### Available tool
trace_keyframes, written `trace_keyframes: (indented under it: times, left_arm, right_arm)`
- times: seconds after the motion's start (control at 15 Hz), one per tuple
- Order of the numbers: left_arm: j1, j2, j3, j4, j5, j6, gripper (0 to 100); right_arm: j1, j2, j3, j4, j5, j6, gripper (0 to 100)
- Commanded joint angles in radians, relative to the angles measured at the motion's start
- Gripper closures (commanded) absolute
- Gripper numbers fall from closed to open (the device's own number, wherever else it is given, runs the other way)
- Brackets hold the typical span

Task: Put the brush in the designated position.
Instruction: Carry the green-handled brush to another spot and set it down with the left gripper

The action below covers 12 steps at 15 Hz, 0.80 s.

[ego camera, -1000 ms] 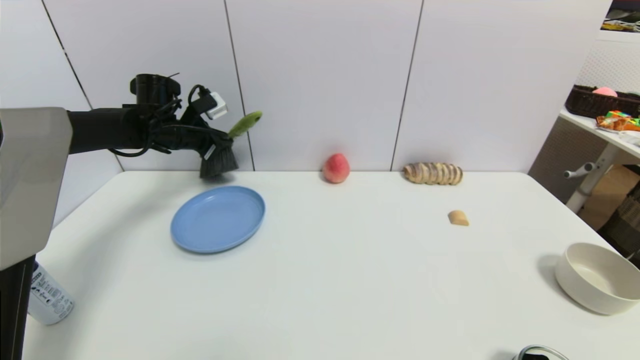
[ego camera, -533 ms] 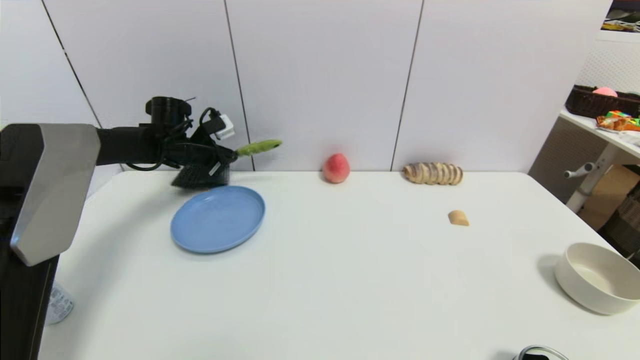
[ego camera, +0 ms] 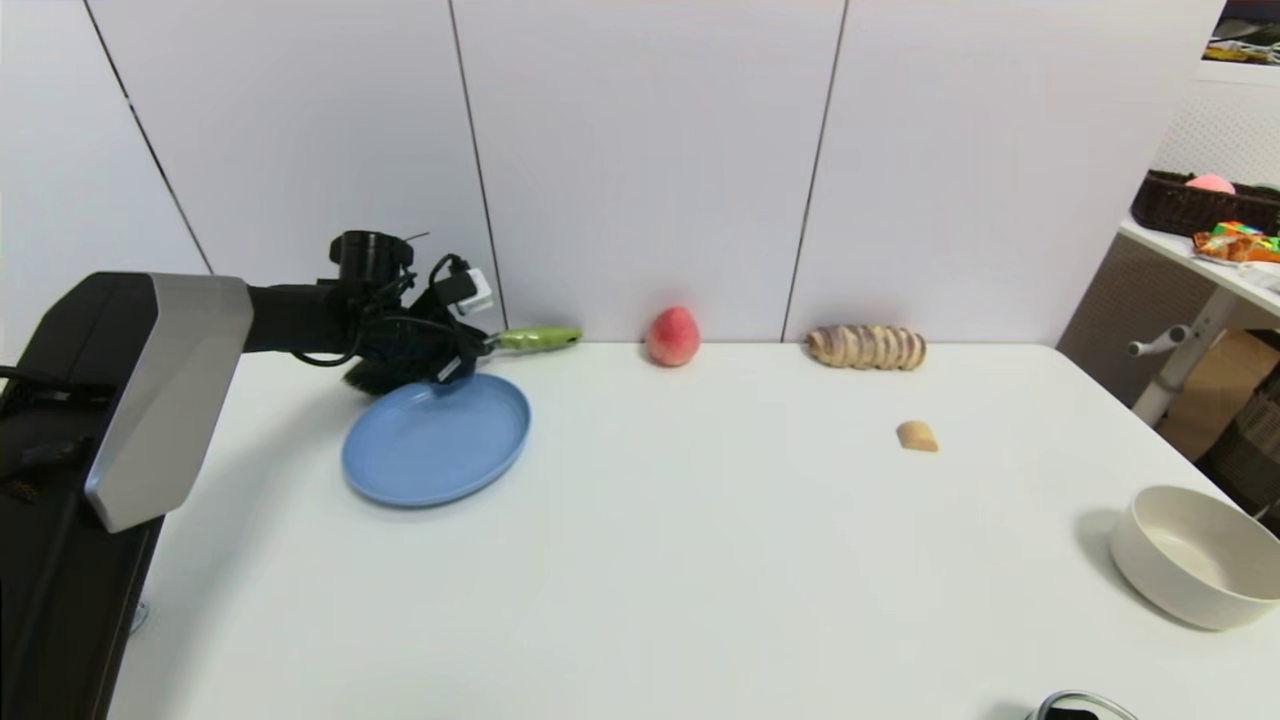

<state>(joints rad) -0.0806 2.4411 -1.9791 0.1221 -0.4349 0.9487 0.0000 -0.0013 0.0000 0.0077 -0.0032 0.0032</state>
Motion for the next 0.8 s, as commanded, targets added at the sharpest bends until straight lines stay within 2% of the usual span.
trace_keyframes:
  times: [0.07,0.73,0.8]
  left_arm:
    - [-0.001,0.004,-0.009,-0.001,-0.002,0.004,100]
    - [-0.004,-0.03,-0.009,0.001,-0.004,-0.016,100]
    - [-0.004,-0.034,-0.007,0.004,-0.004,-0.03,0]
  right_arm:
    - [0.0,0.001,0.002,0.0,0.0,0.0,0]
    - [0.0,0.001,0.002,0.0,0.0,0.0,0]
    - [0.0,0.001,0.002,0.0,0.0,0.0,0]
